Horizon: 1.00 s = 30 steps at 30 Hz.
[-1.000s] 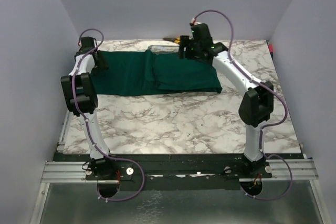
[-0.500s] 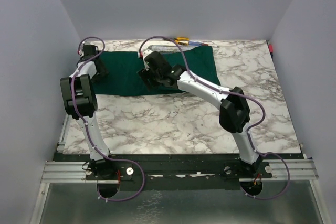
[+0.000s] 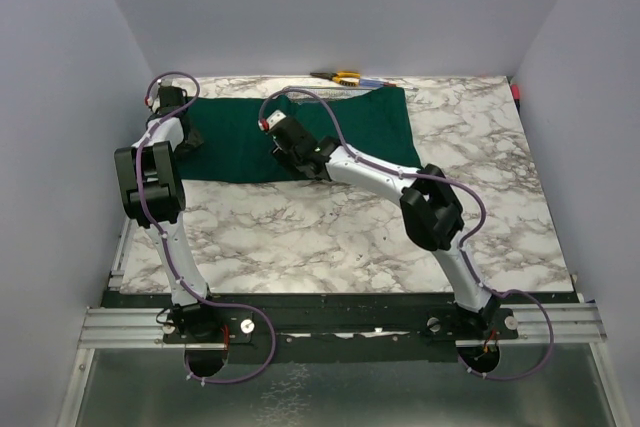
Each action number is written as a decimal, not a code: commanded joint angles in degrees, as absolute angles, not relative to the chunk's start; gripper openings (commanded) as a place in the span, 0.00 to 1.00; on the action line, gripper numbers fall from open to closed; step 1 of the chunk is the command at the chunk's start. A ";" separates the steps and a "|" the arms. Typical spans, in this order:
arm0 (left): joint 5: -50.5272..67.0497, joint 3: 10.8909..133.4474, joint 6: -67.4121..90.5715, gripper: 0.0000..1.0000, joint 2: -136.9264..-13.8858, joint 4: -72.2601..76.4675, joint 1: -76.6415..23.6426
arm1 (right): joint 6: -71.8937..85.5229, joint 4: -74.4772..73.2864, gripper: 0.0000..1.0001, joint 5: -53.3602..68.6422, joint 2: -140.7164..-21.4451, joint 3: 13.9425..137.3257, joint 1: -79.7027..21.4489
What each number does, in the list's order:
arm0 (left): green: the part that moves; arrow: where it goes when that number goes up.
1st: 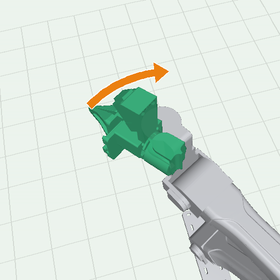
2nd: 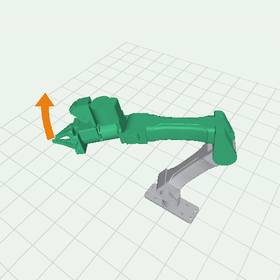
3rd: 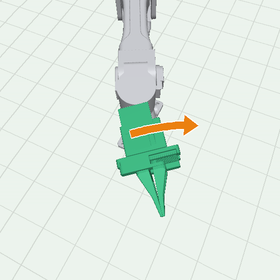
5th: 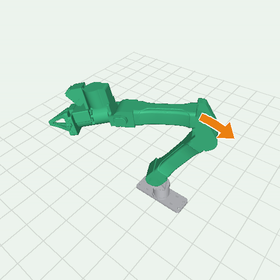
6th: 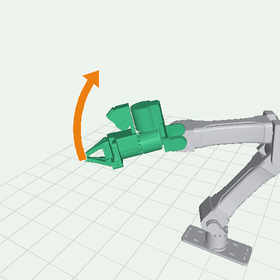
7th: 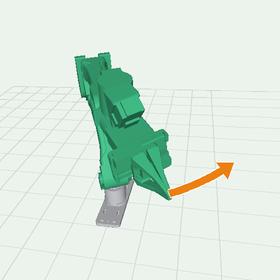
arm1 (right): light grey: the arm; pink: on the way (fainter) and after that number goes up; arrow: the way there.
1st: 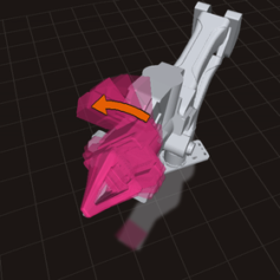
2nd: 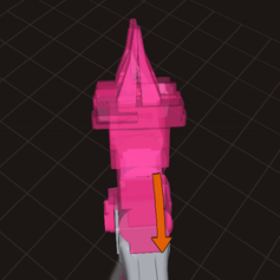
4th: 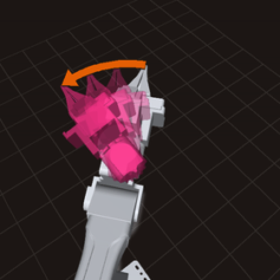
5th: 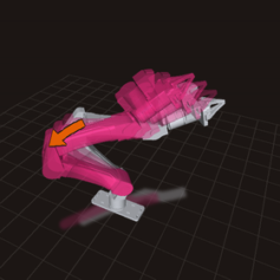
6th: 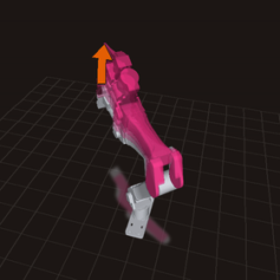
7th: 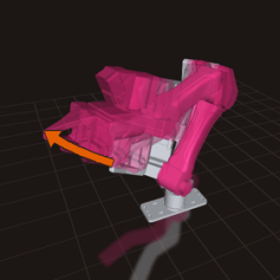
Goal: Open and lay out the surgical kit
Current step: Open the surgical kit at the center of the board.
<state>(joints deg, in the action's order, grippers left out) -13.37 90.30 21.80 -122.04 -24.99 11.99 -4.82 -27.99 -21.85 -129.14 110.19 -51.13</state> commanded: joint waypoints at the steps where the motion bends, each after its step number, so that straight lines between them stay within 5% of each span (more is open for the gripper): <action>1: -15.24 90.05 21.36 0.59 -122.55 -26.19 12.33 | -6.50 -25.63 0.50 -25.63 -128.95 109.04 -52.70; 11: -13.97 90.10 21.44 0.59 -122.43 -26.26 12.31 | -7.32 -25.64 0.01 -29.72 -123.23 107.24 -52.82; 21: -12.40 90.26 21.37 0.59 -122.73 -26.27 12.32 | -9.53 -27.54 0.01 -25.99 -118.86 106.83 -51.79; 30: -11.45 90.13 21.47 0.59 -122.90 -26.27 12.32 | -7.10 -31.31 0.01 -26.59 -114.36 102.14 -40.65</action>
